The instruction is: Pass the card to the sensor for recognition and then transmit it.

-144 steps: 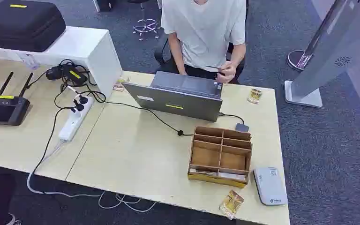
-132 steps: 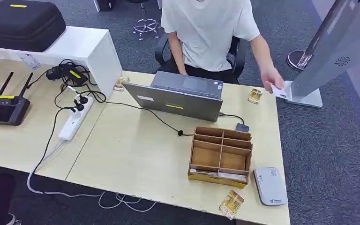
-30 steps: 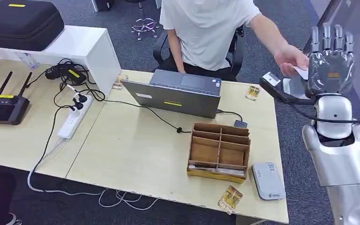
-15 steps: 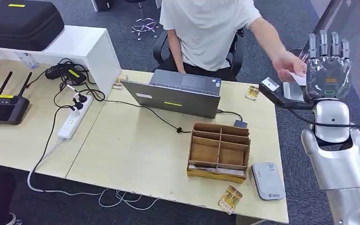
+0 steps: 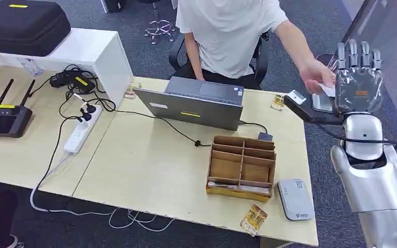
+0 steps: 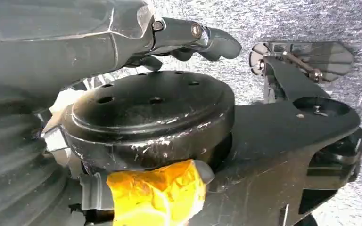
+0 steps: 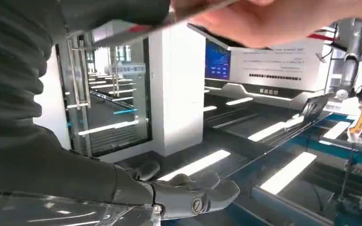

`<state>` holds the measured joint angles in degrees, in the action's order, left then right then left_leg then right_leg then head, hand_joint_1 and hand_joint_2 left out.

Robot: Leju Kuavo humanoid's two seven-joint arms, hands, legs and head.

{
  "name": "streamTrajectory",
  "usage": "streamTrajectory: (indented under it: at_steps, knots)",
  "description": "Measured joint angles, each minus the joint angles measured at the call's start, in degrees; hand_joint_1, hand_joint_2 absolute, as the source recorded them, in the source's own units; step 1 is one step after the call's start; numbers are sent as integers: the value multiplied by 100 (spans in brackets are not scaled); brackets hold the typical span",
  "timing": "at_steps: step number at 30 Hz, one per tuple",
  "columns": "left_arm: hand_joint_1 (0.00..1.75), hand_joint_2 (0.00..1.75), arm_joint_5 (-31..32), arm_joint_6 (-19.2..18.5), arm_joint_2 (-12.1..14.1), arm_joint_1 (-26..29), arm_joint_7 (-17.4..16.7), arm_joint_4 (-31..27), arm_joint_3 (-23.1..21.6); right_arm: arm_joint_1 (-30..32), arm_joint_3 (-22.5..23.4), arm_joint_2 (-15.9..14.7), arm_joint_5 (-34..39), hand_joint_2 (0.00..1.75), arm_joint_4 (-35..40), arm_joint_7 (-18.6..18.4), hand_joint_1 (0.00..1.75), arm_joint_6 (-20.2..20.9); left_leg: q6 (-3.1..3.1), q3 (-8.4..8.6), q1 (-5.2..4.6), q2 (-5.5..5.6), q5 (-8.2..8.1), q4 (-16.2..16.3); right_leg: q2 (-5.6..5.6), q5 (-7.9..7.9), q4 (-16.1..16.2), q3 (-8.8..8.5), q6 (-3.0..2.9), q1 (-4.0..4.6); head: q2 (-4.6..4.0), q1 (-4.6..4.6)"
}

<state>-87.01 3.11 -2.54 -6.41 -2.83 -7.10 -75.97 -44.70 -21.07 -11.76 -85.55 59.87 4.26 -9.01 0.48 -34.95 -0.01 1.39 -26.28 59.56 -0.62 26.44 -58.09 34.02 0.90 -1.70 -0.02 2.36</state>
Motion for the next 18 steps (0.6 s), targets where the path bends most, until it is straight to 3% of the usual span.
streamTrajectory:
  at_steps: [6, 18]
  knots:
    - [0, 175, -35, -61, 2, 7, 348, 0, 0, 2, 15, -2, 35, 175, -83, 110, 175, 31, 0, -1, 0, 1, 0, 0, 0, 0, 0, 1, 0, 0, 0, 0]
    - [0, 175, -103, -96, 0, 8, 407, 0, 0, 6, 20, -2, 37, 175, -151, 158, 175, 40, 0, -3, 0, 2, 0, 0, 1, 0, 0, 1, 0, 0, 0, 0]
